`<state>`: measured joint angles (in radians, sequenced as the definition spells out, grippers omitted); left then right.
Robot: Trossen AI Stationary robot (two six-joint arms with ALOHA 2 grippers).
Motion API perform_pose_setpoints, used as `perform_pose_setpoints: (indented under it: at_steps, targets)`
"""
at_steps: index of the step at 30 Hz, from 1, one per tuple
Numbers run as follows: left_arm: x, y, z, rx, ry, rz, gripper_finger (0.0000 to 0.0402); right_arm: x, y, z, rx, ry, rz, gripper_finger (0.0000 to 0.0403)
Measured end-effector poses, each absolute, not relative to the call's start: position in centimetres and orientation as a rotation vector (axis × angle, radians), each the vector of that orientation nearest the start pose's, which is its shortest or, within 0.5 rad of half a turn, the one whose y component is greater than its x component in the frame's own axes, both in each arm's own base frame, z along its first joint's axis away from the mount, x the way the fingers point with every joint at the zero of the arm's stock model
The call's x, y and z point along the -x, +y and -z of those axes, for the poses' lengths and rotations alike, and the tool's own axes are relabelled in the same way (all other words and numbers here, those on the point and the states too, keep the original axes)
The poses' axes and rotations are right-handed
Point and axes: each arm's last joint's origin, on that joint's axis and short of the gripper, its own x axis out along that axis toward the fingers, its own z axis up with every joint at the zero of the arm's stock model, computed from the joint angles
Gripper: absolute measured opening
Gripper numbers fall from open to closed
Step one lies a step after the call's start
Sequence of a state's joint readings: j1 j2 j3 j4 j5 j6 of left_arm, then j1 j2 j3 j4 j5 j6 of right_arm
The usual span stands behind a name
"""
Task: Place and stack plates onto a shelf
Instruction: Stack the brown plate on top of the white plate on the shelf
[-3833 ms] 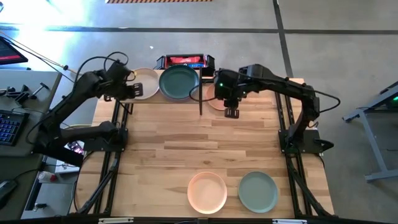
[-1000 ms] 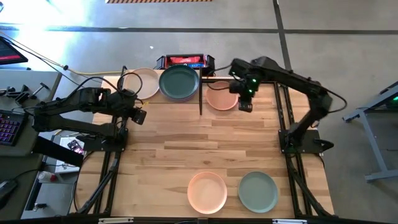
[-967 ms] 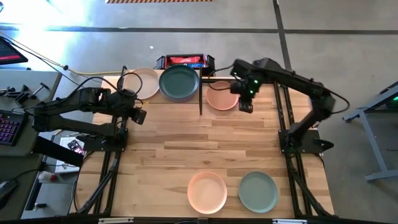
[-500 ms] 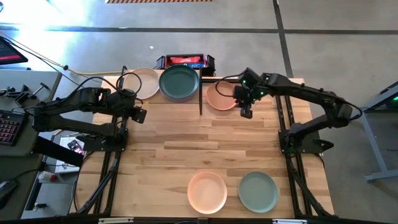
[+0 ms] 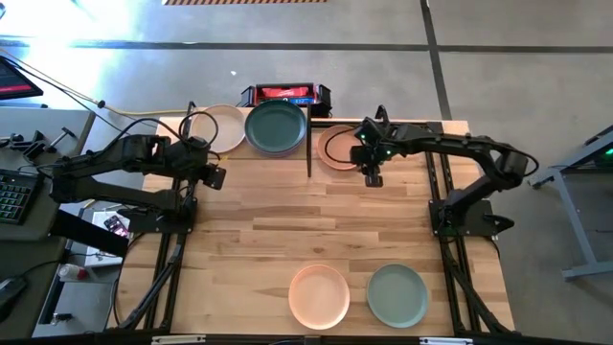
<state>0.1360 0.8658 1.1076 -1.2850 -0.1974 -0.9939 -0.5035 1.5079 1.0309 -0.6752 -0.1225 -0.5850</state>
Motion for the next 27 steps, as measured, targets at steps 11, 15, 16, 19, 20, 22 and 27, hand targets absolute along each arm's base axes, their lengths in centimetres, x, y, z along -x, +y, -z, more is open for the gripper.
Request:
perform_pose_setpoints:
  at_steps: [11, 15, 16, 19, 20, 22, 27]
  targets:
    - [-11.9, 2.3, -33.9, 0.838, 0.788, -0.820, 0.0092, -27.1, -14.5, -18.5, 0.204, 1.198, -0.072, 0.0126]
    - [-11.9, 2.3, -33.9, 0.838, 0.789, -0.820, 0.0092, -27.8, -14.9, -16.9, 0.200, 1.226, -0.065, 0.0126]
    - [-11.9, 2.3, -33.9, 0.838, 0.789, -0.819, 0.0092, -27.9, -15.0, -16.5, 0.202, 1.236, -0.061, 0.0126]
    - [-11.9, 2.3, -33.9, 0.838, 0.789, -0.819, 0.0092, -28.0, -15.2, -15.8, 0.206, 1.264, -0.040, 0.0126]
    - [-11.9, 2.3, -33.9, 0.838, 0.788, -0.820, 0.0092, -28.1, -15.3, -15.7, 0.209, 1.270, -0.031, 0.0126]
    - [-11.9, 2.3, -33.9, 0.838, 0.788, -0.820, 0.0092, -28.1, -15.3, -15.6, 0.216, 1.278, -0.020, 0.0126]
    - [-11.9, 2.3, -33.8, 0.837, 0.792, -0.821, 0.0092, -28.2, -15.4, -15.6, 0.233, 1.271, -0.002, 0.0126]
